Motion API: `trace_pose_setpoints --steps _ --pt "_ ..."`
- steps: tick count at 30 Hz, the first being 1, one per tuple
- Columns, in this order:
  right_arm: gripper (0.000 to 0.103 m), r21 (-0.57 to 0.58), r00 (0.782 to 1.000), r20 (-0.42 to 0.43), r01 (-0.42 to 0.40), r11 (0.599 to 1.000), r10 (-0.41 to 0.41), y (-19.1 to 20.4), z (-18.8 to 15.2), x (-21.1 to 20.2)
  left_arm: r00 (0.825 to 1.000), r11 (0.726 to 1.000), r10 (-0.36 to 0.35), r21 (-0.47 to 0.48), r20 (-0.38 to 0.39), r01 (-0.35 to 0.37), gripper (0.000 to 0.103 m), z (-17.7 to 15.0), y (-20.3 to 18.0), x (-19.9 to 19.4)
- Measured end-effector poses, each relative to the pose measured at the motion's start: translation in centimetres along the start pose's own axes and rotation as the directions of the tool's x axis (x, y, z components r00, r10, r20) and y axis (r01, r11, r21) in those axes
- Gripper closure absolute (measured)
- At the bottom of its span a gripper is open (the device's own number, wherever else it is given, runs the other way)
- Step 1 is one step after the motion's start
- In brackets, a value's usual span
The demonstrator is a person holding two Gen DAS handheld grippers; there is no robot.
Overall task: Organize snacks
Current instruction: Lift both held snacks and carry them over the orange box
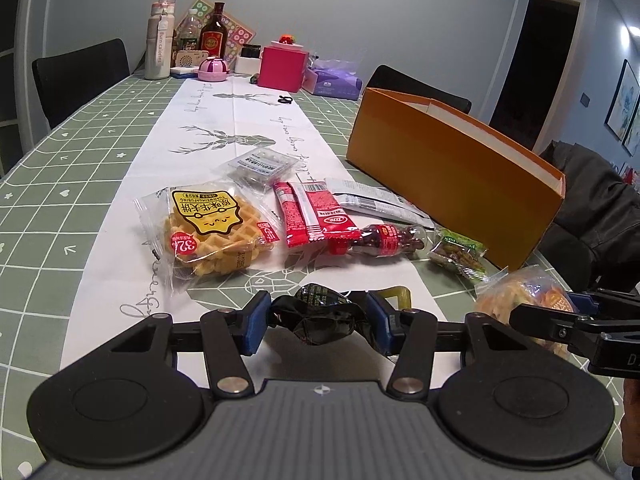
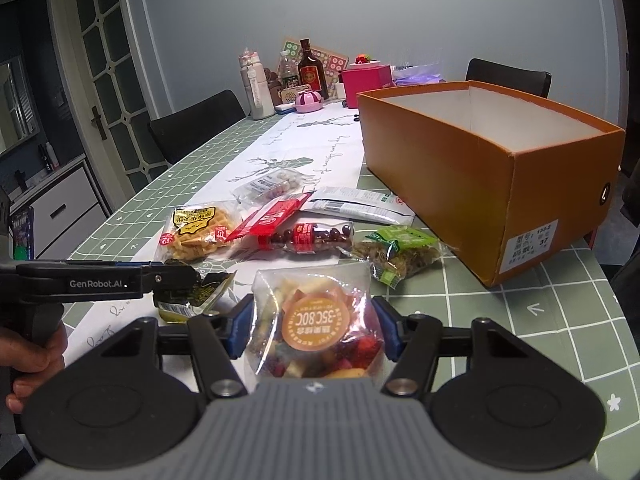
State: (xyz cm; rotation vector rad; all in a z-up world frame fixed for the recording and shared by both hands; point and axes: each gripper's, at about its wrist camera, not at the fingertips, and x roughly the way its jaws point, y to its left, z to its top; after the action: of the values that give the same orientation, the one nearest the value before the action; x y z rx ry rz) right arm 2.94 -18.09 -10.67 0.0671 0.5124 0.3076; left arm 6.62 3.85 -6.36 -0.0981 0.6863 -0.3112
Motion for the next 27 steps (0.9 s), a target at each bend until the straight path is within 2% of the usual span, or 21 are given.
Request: trace_pose_setpoints --steps 15,20,27 --pt "0.044 -0.008 0.999 0.035 0.032 0.999 -0.032 -1.6 3.9 -2.0 0.999 0.999 -0.032 0.018 0.018 0.032 0.044 3.9 -1.4 -0.2" --pt "0.044 0.005 0.997 0.073 0.037 0.999 -0.037 -2.5 5.5 -3.1 0.998 0.996 -0.049 0.072 0.039 0.046 0.044 6.0 -3.2 -0.2" --pt "0.044 0.018 0.991 0.122 0.052 0.998 -0.054 -4.3 8.3 -4.7 0.992 0.985 -0.108 0.14 0.063 0.099 0.044 9.3 -6.1 0.7"
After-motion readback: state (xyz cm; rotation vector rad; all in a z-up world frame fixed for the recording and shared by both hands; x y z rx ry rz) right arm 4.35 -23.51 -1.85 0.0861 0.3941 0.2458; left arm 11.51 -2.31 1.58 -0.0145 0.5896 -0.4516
